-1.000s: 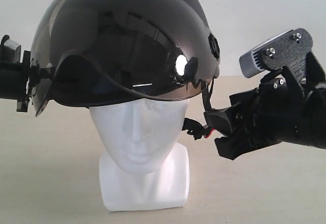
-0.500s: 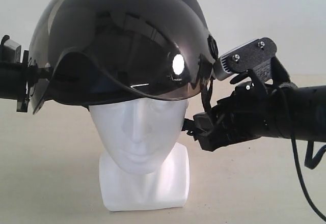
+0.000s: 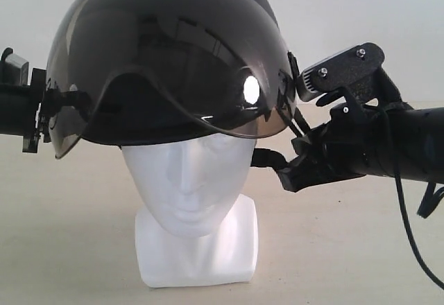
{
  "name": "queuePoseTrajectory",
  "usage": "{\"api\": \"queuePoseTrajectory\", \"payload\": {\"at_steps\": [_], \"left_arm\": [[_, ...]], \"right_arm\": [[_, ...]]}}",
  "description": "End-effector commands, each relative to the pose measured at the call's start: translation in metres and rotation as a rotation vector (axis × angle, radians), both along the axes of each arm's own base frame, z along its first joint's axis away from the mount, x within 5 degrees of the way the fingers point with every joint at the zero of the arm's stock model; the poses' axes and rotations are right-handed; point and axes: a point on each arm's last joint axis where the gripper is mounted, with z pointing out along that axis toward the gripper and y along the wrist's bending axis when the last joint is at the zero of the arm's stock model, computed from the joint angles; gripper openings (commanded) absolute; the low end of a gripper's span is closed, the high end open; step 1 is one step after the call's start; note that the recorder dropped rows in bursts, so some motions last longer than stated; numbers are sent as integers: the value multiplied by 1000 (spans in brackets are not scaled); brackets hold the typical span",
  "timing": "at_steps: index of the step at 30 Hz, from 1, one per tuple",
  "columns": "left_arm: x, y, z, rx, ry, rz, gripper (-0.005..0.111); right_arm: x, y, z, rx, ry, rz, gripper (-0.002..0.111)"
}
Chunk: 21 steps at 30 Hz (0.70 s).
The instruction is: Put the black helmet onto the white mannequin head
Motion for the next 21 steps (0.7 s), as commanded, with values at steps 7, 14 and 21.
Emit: {"api": "queuePoseTrajectory", "payload": {"at_steps": [7, 14, 21], "left_arm": [[0, -2, 5, -15, 3, 3, 4], [0, -2, 5, -15, 12, 4, 4], [0, -2, 5, -14, 15, 4, 4]], "right_arm": [[12, 1, -28, -117, 58, -22, 0], [27, -5, -36, -155, 78, -89, 0], [35, -9, -28, -144, 55, -116, 0]]}}
